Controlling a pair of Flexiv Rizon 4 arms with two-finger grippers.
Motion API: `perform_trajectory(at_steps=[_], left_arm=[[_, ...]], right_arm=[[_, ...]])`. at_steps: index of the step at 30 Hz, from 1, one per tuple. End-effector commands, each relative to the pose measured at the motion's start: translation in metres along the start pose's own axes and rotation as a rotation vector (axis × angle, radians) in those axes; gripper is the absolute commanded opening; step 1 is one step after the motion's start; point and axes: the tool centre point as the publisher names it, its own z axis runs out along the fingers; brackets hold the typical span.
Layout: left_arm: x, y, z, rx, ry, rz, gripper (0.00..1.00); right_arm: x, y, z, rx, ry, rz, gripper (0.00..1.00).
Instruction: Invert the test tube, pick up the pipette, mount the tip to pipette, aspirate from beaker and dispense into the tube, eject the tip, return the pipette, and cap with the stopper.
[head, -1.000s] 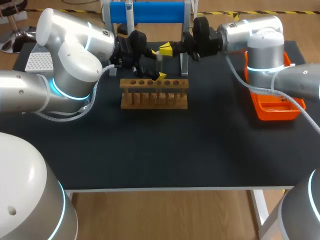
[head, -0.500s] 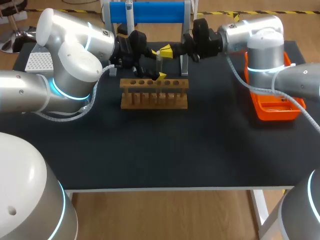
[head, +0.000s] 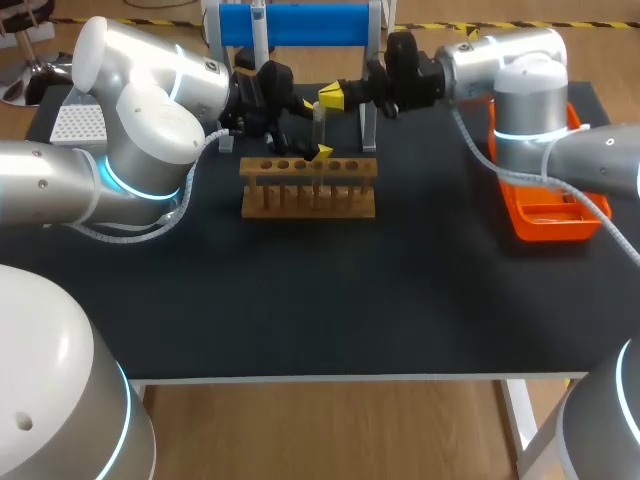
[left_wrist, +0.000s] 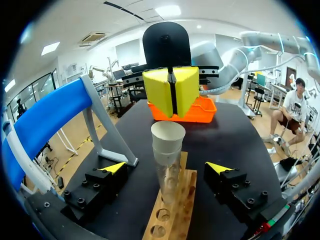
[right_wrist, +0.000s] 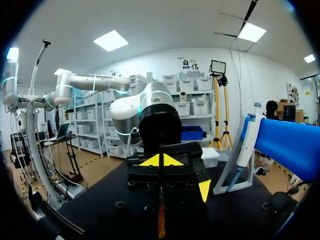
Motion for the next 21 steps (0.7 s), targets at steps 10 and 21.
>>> perform_trajectory(at_steps=[10,21], left_arm=[[0.0,0.0,-0.002,-0.001,0.003,0.0,1.0],[0.0,0.0,-0.002,-0.001,0.003,0.0,1.0]], right_arm=[[-0.008,-0.012,0.006,0.023,0.004,0.014,0.0],[-0.008,-0.03,0.003,0.045,-0.008,0.036,0.0]])
